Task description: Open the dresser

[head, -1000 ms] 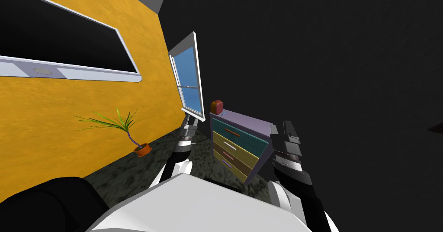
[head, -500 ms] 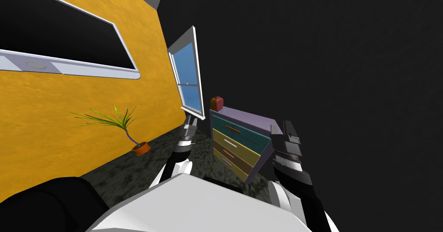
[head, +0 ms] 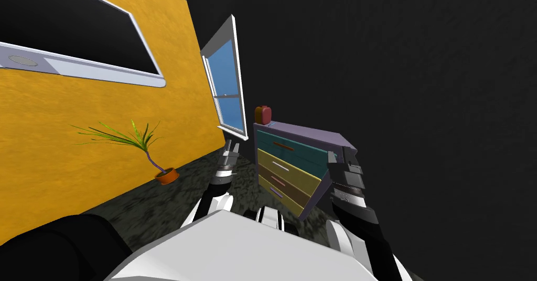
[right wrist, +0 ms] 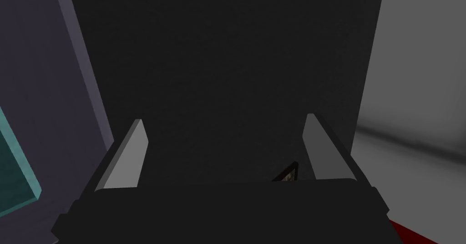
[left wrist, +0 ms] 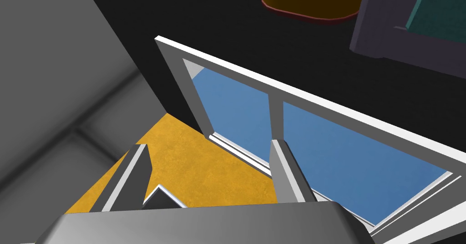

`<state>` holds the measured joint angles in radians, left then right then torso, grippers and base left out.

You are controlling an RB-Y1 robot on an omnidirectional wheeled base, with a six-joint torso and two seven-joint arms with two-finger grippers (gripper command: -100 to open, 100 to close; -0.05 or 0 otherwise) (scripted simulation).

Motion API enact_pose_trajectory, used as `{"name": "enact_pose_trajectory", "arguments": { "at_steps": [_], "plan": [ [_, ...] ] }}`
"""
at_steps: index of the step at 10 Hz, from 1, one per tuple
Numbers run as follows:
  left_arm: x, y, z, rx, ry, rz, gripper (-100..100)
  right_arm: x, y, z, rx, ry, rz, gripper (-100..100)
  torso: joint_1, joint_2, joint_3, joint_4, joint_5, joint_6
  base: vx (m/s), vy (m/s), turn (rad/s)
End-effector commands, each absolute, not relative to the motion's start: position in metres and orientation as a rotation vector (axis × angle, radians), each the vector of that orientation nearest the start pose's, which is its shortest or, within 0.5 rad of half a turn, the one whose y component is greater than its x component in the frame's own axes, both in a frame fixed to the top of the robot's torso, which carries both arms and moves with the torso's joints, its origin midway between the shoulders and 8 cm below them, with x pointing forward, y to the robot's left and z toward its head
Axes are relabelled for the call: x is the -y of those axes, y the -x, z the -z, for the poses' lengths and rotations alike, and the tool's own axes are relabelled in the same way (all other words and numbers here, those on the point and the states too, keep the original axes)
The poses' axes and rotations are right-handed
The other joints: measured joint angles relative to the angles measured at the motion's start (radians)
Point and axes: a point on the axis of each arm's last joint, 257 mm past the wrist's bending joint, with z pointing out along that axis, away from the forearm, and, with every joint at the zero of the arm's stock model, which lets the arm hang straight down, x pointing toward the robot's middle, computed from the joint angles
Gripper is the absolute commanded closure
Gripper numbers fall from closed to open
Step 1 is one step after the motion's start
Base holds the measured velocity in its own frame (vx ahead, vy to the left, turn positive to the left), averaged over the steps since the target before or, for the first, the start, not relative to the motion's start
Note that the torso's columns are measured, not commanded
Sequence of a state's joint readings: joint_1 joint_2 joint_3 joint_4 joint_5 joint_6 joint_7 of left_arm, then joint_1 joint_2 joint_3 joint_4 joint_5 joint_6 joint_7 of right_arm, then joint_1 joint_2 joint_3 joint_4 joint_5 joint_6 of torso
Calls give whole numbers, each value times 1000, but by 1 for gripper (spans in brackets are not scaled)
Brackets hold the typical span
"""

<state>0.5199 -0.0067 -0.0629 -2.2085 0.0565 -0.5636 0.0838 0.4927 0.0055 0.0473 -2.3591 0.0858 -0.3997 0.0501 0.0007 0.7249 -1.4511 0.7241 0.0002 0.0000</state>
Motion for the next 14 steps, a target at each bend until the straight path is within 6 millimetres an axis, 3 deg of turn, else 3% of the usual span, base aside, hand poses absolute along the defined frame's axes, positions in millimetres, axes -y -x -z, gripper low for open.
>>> {"name": "enact_pose_trajectory", "arguments": {
  "at_steps": [1, 7, 14],
  "plan": [
    [-270, -347, 2, -562, 762, 1461, 0, 246, -353, -34, -770, -536, -1191, -100, 1, 9, -20, 10, 0, 0, 19, 55, -17],
    [-270, -347, 2, -562, 762, 1461, 0, 239, -370, -1, -987, -349, -917, -100, 0, 13, -25, 14, 0, 0, 33, 95, -31],
    [-270, -347, 2, -562, 762, 1461, 0, 255, -388, 37, -1158, -140, -514, -100, -2, 12, -25, 14, -1, 0, 42, 130, -40]
  ]
}}
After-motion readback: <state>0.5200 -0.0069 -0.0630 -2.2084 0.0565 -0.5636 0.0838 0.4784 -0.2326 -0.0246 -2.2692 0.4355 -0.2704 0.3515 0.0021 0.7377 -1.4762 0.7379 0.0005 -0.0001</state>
